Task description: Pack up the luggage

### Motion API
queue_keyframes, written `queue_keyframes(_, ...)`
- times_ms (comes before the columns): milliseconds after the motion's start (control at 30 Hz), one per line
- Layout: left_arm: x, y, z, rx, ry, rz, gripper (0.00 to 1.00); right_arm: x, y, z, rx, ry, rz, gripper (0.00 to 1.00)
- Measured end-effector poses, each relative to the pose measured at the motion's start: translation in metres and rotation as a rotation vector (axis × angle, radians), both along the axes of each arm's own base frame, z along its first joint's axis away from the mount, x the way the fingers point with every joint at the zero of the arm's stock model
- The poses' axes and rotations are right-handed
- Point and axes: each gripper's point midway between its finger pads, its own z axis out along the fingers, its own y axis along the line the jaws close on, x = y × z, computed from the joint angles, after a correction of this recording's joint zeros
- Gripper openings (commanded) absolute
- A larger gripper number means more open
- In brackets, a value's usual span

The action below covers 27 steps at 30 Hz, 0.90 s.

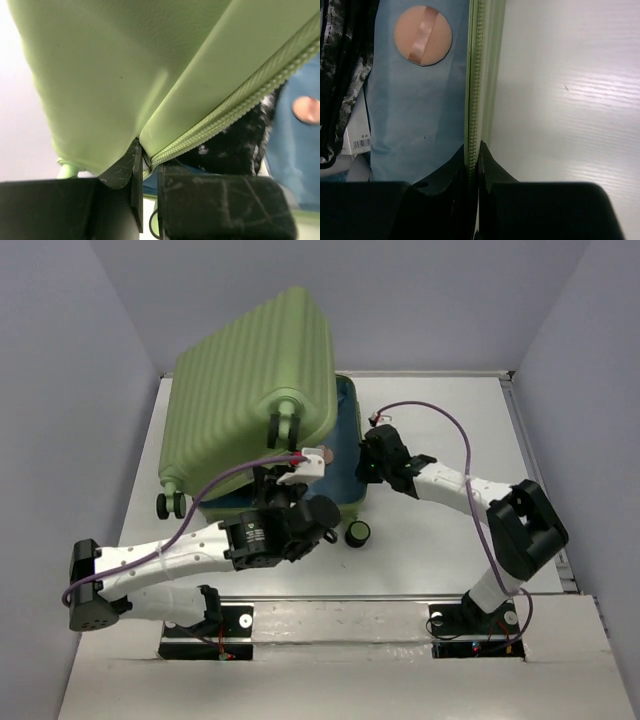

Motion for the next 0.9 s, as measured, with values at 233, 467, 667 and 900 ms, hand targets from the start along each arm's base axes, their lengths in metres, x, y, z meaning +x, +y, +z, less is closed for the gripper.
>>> queue_keyframes(233,-0.034,-0.098,-0.013,-0.076,0.063,-0.306,0.98,-0.019,-0.073,-0.003,0.054,0.035,-0.038,0.82)
queue_keyframes(467,-0.098,-0.195,0.072,-0.601,0.122,-0.734,0.99,-0.029,-0.127,0.020,0.106,0.023,-0.087,0.60)
queue_keyframes(667,-0.067,-0.183,0.128,-0.778,0.101,-0.766,0.81,-0.027,-0.158,0.066,0.148,-0.099,-0.170,0.07)
queue_keyframes(900,0.083,0.017,0.061,-0.820,-0.007,-0.198,0.51,-0.021,-0.168,0.064,0.155,-0.083,-0.216,0.07)
